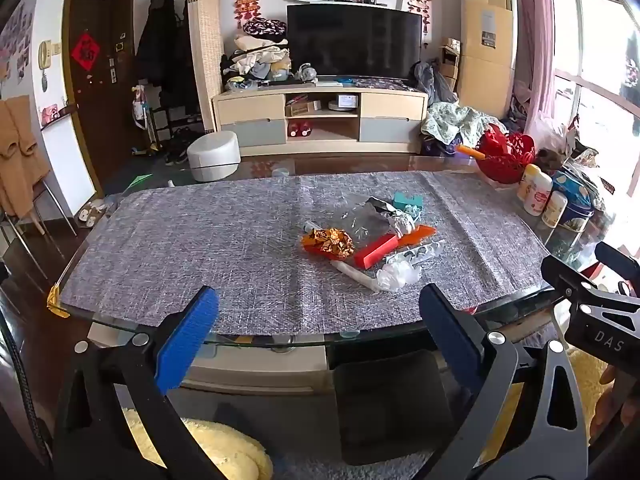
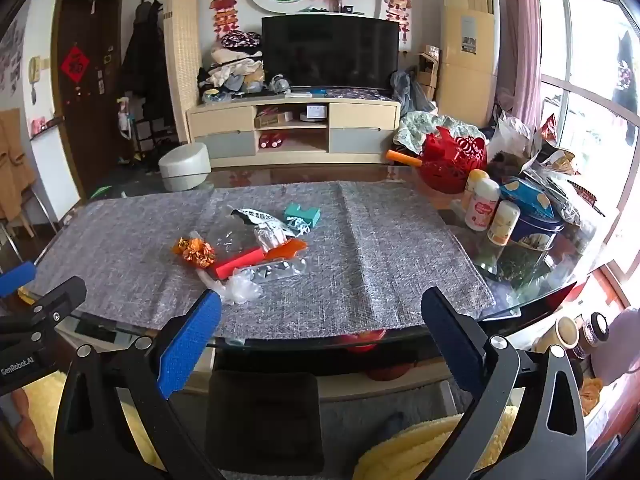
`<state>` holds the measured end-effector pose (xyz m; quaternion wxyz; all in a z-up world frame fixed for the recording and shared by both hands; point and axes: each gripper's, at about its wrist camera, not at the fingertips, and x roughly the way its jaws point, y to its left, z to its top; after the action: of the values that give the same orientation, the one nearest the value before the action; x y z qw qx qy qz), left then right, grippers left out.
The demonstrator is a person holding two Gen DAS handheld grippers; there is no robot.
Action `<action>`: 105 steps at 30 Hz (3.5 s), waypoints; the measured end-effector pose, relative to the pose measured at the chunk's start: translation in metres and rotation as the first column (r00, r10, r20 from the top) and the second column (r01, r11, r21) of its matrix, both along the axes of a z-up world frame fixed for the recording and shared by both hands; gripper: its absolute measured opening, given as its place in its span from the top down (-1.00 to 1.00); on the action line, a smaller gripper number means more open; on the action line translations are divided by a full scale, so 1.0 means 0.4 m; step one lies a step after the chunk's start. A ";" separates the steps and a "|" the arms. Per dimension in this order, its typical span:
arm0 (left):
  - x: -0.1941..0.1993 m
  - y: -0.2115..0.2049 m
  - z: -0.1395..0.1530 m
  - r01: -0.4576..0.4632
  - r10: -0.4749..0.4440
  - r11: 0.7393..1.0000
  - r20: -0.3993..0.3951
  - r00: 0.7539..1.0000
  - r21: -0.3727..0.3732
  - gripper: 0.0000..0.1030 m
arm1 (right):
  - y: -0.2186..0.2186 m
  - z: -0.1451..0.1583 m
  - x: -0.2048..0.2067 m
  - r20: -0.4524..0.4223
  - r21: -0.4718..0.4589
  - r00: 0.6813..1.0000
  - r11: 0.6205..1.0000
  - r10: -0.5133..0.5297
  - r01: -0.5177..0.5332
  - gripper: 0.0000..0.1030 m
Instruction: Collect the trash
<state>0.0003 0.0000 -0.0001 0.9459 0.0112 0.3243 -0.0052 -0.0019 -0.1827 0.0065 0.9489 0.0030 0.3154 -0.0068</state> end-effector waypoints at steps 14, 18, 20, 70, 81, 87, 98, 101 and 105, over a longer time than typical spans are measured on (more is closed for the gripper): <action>-0.007 0.035 0.009 0.008 -0.007 1.000 0.011 1.000 -0.007 -0.84 | 0.007 0.009 -0.010 0.009 0.002 1.000 1.000 -0.004 0.004 -0.94; -0.023 -0.001 0.015 -0.007 0.007 1.000 0.020 1.000 0.008 -0.84 | -0.001 0.013 -0.015 0.013 0.007 1.000 1.000 0.000 0.000 -0.94; -0.024 -0.001 0.017 -0.009 0.009 1.000 0.022 1.000 0.006 -0.84 | 0.001 0.015 -0.016 0.014 0.008 1.000 1.000 0.001 -0.001 -0.94; -0.015 -0.003 0.012 -0.011 0.011 1.000 0.023 1.000 0.011 -0.84 | -0.002 0.012 -0.013 0.017 0.017 1.000 1.000 0.004 -0.004 -0.94; -0.014 -0.006 0.012 -0.009 0.009 1.000 0.020 1.000 0.014 -0.84 | -0.014 0.012 -0.012 0.013 0.020 1.000 1.000 -0.001 0.001 -0.94; -0.011 -0.006 0.006 -0.009 0.008 1.000 0.016 1.000 0.015 -0.84 | -0.024 0.010 -0.003 0.004 0.025 1.000 1.000 -0.006 0.006 -0.94; 0.032 0.020 -0.052 -0.016 0.017 1.000 -0.041 0.999 0.022 -0.84 | -0.050 -0.036 0.046 -0.048 0.039 0.999 0.999 -0.024 0.025 -0.94; 0.051 0.027 -0.073 -0.021 0.023 0.999 -0.062 0.998 0.032 -0.84 | -0.050 -0.059 0.072 -0.068 0.045 0.998 0.999 -0.017 0.020 -0.94; 0.090 0.037 -0.097 -0.025 0.029 0.999 -0.095 0.995 0.041 -0.84 | -0.031 -0.100 0.122 -0.126 0.075 0.991 0.997 0.040 -0.031 -0.94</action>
<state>0.0361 0.0149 -0.0387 0.9288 0.0256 0.3694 0.0135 0.0468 -0.1952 -0.0335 0.9261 0.0317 0.3753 0.0213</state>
